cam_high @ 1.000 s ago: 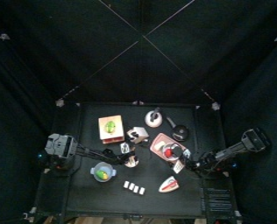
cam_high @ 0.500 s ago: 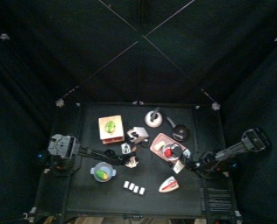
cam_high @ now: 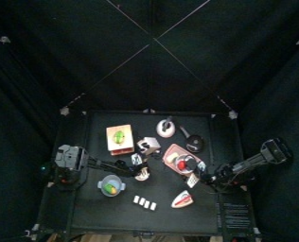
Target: Grab egg
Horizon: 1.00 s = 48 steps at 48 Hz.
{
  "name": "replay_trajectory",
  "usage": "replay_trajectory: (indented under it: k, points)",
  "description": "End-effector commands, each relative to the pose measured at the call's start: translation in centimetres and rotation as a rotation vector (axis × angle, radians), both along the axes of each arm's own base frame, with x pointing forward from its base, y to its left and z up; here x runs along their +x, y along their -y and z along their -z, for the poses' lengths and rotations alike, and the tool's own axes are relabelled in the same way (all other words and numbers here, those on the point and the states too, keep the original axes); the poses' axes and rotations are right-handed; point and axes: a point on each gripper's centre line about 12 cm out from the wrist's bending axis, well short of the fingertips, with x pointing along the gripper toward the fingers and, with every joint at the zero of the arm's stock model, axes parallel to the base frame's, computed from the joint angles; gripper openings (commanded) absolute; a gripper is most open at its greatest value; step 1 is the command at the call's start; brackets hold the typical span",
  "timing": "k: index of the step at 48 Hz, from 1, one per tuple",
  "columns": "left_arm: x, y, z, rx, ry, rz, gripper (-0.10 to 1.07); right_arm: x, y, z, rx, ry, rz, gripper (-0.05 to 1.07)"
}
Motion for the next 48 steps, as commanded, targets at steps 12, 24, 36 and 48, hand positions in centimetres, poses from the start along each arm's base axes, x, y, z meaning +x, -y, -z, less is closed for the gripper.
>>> replay_trajectory:
  k: [12, 24, 36, 48]
  points:
    - [0.84, -0.92, -1.28, -0.008, 0.043, -0.027, 1.00, 0.05, -0.06, -0.38, 0.003, 0.014, -0.004, 0.98]
    - [0.82, -1.05, -1.14, -0.008, 0.040, -0.030, 0.98, 0.05, -0.06, -0.38, 0.003, 0.014, -0.004, 0.98]
    - [0.80, -1.18, -0.75, -0.007, 0.031, -0.033, 0.97, 0.05, -0.06, -0.38, 0.003, 0.014, -0.004, 0.98]
    - [0.80, -1.24, -0.68, -0.008, 0.030, -0.034, 0.96, 0.05, -0.06, -0.38, 0.003, 0.014, -0.004, 0.98]
